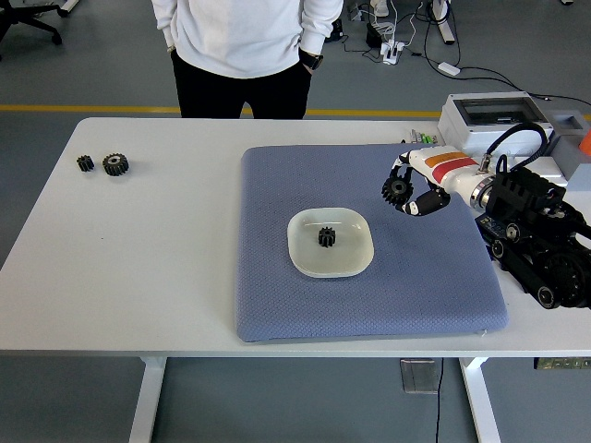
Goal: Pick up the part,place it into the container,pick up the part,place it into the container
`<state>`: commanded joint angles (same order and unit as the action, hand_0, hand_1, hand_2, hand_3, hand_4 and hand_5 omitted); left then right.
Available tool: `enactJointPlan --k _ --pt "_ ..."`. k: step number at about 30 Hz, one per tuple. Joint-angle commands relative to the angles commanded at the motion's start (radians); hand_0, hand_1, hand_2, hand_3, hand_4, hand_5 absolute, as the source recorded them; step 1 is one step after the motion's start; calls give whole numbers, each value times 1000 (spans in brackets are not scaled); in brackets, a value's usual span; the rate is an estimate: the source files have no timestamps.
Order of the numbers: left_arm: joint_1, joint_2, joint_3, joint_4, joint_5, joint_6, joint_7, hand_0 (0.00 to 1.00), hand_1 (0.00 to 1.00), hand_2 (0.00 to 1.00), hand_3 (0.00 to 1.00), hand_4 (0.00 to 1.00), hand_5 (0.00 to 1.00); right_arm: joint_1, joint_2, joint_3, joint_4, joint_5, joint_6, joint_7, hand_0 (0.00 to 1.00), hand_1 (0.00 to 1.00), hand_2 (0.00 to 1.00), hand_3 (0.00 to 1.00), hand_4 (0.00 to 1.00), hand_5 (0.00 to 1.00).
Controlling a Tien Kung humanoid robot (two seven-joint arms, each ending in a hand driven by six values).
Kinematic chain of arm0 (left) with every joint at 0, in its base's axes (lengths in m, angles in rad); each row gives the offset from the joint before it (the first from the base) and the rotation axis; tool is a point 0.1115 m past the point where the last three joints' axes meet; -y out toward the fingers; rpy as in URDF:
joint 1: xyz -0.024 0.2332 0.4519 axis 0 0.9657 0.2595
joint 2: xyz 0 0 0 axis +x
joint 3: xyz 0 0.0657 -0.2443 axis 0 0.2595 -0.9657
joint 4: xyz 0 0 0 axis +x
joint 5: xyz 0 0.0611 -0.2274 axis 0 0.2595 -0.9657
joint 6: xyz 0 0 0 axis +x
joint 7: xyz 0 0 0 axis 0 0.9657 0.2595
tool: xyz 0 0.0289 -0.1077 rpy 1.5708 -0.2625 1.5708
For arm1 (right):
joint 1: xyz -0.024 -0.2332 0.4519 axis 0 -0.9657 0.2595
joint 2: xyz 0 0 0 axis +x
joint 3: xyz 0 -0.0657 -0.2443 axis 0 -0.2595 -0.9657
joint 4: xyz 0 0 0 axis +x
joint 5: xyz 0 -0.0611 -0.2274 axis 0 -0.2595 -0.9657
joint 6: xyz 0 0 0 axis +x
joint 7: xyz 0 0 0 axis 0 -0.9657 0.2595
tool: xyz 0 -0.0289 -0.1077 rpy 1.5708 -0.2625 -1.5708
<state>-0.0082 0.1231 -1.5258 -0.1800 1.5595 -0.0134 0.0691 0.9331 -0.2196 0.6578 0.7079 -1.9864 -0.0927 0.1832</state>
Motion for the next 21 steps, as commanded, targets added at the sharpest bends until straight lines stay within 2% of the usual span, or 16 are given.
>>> enactJointPlan --k 5,9,14,15,20,21 --pt "0 0 -2 0 2 0 0 721 688 703 574 611 571 0 -9 -54 105 -10 33 -25 2 126 258 426 802 138" --pt "0 0 0 0 -1 1 -1 721 689 703 574 610 571 -2 -5 -100 159 -7 66 -26 2 136 268 444 793 145" --pt "0 -2 6 0 -7 0 -2 721 689 703 574 610 571 -6 10 -127 187 -17 87 -18 2 136 268 444 793 145" --pt "0 -3 7 0 -8 0 -2 721 688 700 574 610 571 -6 11 -133 190 -17 90 -20 2 152 304 464 762 163" --pt "1 -2 1 0 -2 0 0 721 688 700 574 610 571 -4 19 -155 187 -11 101 -24 2 152 304 464 762 163" --pt "1 -2 0 0 -1 1 0 720 687 701 574 611 571 -4 21 -158 186 -8 101 -21 35 201 389 478 667 222"
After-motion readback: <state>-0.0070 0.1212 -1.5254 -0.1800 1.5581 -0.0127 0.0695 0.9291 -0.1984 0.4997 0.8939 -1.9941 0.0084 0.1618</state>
